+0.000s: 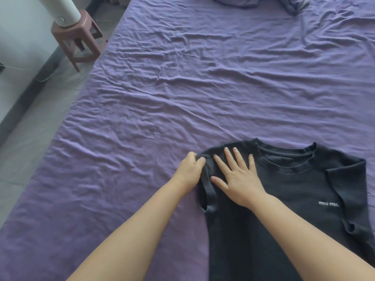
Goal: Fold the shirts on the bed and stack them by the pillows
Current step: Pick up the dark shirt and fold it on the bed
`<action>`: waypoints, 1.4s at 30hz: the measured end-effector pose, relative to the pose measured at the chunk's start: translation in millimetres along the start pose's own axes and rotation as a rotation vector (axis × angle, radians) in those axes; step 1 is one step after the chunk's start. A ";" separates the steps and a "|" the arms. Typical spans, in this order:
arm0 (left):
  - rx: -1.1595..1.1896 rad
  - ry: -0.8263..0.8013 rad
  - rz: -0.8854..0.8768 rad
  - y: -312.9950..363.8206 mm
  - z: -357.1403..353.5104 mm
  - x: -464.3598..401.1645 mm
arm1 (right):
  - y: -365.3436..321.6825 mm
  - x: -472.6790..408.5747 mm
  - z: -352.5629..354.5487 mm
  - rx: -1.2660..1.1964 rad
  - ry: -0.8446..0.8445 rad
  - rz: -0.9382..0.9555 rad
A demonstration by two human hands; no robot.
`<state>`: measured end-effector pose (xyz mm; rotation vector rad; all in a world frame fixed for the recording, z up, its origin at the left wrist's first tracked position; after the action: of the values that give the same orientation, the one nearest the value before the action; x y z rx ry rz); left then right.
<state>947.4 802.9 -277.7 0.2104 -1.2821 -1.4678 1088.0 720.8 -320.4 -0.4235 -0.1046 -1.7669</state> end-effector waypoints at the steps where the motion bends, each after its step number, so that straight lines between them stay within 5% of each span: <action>1: -0.027 -0.002 -0.013 1.8 -1.4 3.2 | 1.3 3.9 0.8 -0.011 0.007 -0.001; 4: -0.067 -0.022 -0.009 6.1 -2.4 13.0 | 10.2 28.3 -0.4 -0.011 0.023 0.016; 9: 0.324 -0.181 0.092 26.1 -13.2 28.3 | 27.4 68.0 -0.7 -0.033 0.035 -0.014; 11: 0.296 -0.181 0.009 31.4 -28.1 31.4 | 36.5 83.0 0.0 -0.036 0.052 -0.040; 15: -0.704 -0.096 -0.561 11.8 -65.3 32.2 | 56.1 117.1 -8.2 0.005 0.061 -0.042; 17: -1.014 -0.132 -0.555 -9.3 -83.6 31.2 | 66.5 130.8 -15.8 0.037 0.051 -0.051; 20: -1.180 -0.108 -0.503 -32.0 -99.6 27.7 | 79.3 142.8 -29.5 0.065 0.071 -0.052; 29: -1.208 0.040 -0.427 -45.4 -133.7 79.9 | 77.1 177.5 -40.0 0.072 0.096 -0.128; 42: -1.149 -0.221 -0.488 -86.5 -201.6 284.1 | 85.0 335.0 -70.3 -0.025 -0.045 0.002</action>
<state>936.8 444.1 -283.7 -0.4454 -0.3742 -2.4669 1093.6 369.8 -285.9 -0.4811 -0.1145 -1.7590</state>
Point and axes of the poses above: each hand's wrist, its own x-axis away from the middle knuckle, its own z-axis out of the back of the hand, y = z × x, the point moved 1 cm from there along -x, towards the middle knuckle, and after that the axes turned 4 degrees about -z, right-handed, at the moved point
